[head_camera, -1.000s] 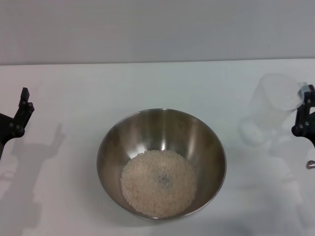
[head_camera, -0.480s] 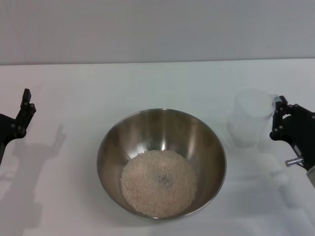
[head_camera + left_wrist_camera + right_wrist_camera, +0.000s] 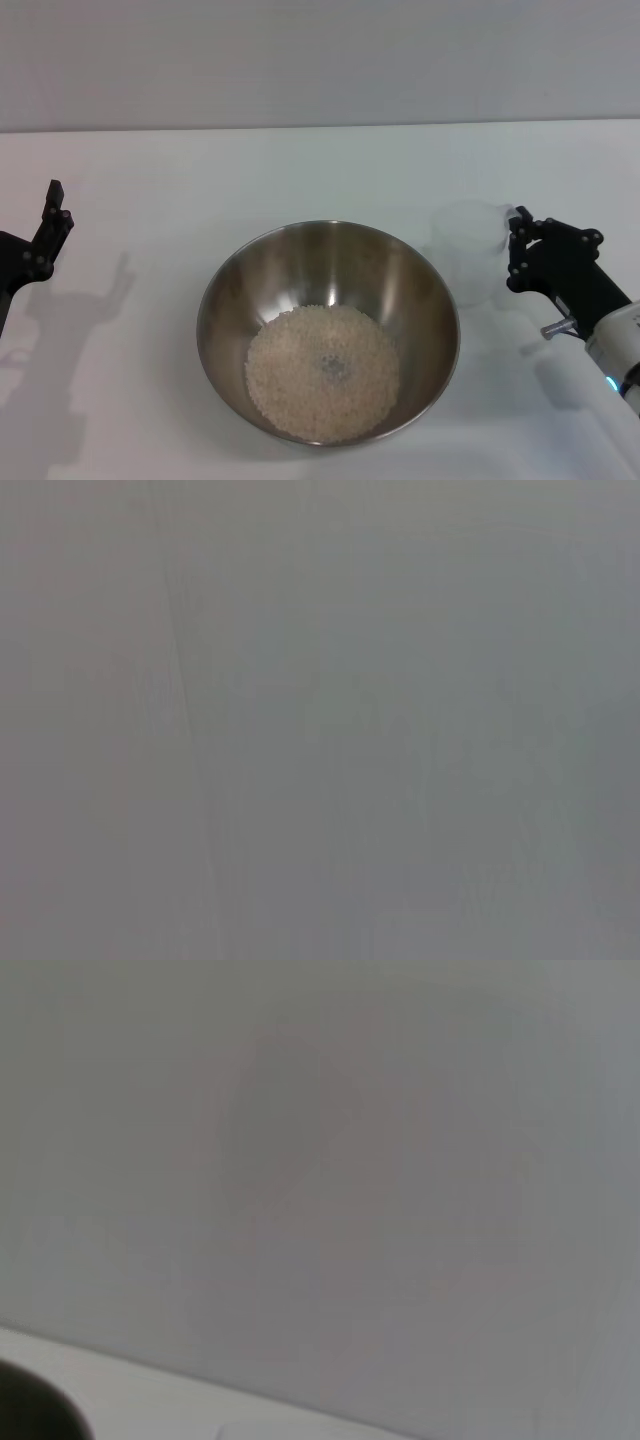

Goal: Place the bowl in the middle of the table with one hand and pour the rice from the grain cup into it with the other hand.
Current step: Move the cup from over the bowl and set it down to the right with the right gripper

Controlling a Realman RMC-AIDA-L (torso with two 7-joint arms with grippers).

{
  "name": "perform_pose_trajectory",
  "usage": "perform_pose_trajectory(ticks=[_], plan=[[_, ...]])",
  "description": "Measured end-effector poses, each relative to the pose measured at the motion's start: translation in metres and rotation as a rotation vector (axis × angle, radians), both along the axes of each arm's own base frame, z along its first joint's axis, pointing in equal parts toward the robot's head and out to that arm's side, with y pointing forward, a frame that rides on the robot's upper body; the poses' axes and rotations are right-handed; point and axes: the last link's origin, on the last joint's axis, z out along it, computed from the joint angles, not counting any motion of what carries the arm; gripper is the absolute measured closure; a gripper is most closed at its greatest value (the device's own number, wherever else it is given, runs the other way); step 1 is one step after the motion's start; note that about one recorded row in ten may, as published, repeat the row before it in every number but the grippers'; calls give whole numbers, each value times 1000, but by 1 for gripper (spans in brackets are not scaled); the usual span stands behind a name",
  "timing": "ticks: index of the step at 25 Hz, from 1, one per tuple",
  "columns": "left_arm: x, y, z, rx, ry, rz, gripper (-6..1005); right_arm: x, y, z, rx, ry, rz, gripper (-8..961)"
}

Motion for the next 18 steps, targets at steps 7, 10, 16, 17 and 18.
perform_pose_trajectory(ticks=[7,10,16,17,18], plan=[[0,0,0,1,0,-1,152,-2,4,-7,-48,-29,1,940],[0,0,0,1,0,-2,152,-2,5,-7,-49,-30,2,936],[1,1,0,2,0,-6,152,-3,4,-8,-50,-28,1,929],[1,1,0,2,0,-6,152,-3,4,-8,-50,-28,1,927],[2,1,0,2,0,-7,152,-3,4,-8,-50,-28,1,926]])
